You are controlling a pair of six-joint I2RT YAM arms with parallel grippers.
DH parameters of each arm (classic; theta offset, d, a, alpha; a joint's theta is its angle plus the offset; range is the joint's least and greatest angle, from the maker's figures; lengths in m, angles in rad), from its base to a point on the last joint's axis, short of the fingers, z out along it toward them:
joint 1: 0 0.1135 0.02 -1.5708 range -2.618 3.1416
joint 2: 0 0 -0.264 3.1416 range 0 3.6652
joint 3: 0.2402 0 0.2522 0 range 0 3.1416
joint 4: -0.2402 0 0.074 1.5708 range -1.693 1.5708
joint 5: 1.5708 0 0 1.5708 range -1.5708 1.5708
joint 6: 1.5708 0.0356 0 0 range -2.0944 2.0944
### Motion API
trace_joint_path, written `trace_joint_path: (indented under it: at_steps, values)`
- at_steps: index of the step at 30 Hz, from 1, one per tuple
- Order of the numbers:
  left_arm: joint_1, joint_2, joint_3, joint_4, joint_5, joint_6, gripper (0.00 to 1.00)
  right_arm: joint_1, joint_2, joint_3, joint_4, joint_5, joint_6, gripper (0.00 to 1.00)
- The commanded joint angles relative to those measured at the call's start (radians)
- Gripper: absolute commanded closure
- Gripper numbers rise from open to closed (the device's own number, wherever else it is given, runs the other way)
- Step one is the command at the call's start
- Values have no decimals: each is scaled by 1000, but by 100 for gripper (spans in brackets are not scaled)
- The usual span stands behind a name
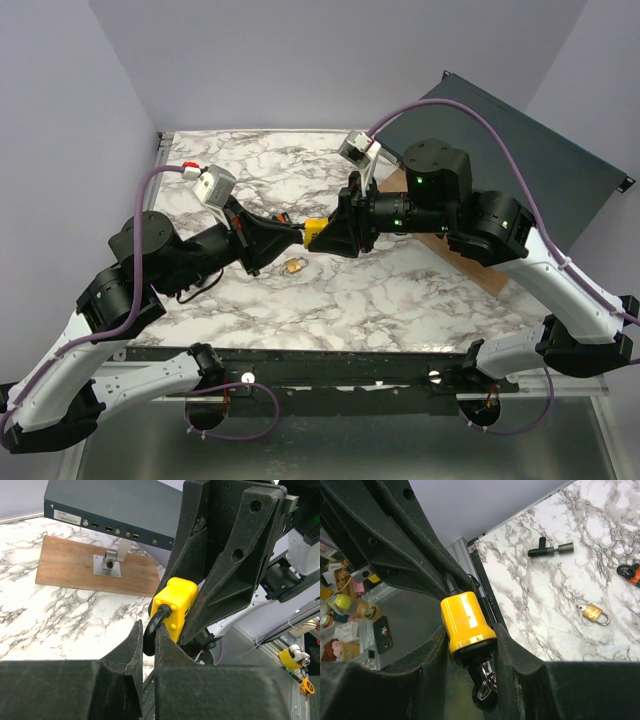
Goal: Lock with the key
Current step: Lock the lock.
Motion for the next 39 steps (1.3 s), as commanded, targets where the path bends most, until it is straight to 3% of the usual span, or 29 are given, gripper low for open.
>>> trace_joint_path:
  at_steps: [1, 28, 39]
  values:
    - [-103, 118, -58, 97, 349, -146, 100, 7, 129, 18, 336, 118, -13, 99]
    - [-152, 170, -48, 188, 365, -185, 100, 8, 167, 24, 340, 82, -10, 99]
    - [-152, 40, -62, 147, 134, -93, 100, 8, 102, -16, 357, 86, -27, 99]
